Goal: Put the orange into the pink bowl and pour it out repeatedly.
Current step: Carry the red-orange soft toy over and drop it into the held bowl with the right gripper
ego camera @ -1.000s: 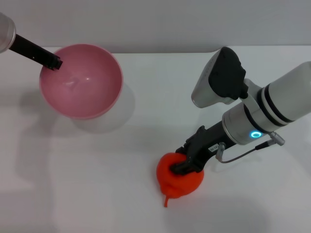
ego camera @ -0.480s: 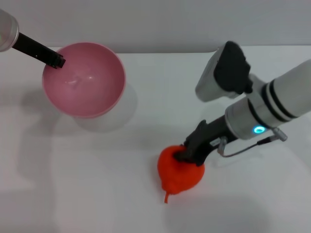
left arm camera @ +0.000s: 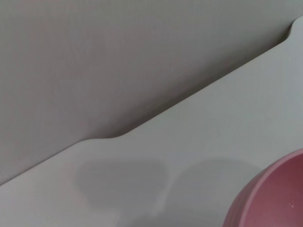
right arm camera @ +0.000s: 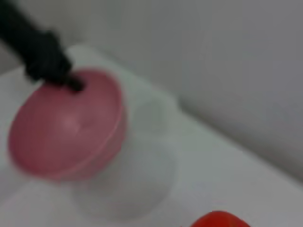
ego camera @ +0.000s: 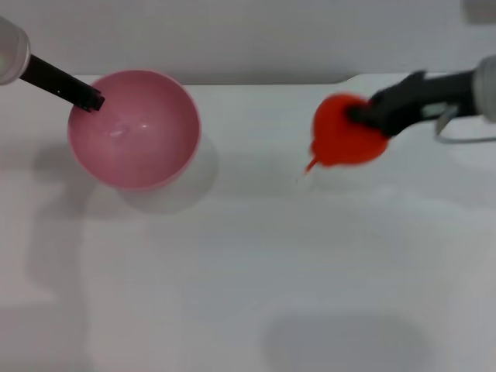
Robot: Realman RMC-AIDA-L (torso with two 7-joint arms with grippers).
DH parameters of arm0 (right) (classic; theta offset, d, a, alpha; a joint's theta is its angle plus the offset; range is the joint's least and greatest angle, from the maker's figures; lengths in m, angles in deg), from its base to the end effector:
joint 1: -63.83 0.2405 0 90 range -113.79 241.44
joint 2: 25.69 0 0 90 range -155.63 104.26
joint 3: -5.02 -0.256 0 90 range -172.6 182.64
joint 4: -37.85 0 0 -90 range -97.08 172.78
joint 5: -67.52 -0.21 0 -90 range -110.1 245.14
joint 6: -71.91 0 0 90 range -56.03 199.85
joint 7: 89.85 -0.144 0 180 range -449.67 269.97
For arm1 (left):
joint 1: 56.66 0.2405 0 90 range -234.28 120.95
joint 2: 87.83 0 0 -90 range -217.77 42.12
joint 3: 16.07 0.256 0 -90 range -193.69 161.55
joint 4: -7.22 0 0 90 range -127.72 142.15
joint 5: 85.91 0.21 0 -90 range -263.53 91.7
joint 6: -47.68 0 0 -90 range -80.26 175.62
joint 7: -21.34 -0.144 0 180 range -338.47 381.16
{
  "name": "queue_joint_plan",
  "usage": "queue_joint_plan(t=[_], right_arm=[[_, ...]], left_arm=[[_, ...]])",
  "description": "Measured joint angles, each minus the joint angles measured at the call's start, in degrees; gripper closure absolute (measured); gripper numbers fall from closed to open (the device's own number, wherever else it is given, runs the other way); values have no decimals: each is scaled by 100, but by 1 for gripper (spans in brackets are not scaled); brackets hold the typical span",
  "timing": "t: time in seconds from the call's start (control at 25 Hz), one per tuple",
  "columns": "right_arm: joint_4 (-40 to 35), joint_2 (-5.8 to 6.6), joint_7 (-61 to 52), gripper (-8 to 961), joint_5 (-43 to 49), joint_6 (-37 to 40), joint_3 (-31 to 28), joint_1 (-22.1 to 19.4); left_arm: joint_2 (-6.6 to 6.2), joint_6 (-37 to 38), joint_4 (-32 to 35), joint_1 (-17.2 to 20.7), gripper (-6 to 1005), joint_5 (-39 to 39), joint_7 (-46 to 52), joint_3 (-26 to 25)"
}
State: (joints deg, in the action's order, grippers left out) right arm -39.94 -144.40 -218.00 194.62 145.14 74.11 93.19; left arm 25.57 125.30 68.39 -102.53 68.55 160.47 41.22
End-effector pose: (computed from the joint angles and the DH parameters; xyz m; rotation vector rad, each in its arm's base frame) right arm 0.1658 0.3830 0.0343 -2.5618 0.6806 0.1796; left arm -0.2031 0.4375 0.0760 -2.3208 -0.9429 0.2846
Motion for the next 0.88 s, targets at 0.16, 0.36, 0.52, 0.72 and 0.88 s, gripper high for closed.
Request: queue_joint_plan(t=[0.16, 0.36, 0.52, 0.72, 0.88], right_arm=[[-779, -40, -1, 904, -140, 79, -318, -206], [-1419, -52, 69, 903, -615, 281, -399, -235], [-1719, -44, 309, 904, -1058, 504, -348, -176], [-1662, -45, 549, 903, -1560, 625, -197, -162], [-1335, -52, 732, 901, -1679, 613, 85, -138]], left_arm=[[156, 18, 0, 8, 954, -16, -21, 62], [390, 58, -138, -104, 954, -33, -8, 397], [448, 45, -201, -195, 954, -255, 97, 834], [456, 36, -234, -329, 954, -734, 137, 1234], [468, 88, -237, -468, 954, -914, 138, 1361]])
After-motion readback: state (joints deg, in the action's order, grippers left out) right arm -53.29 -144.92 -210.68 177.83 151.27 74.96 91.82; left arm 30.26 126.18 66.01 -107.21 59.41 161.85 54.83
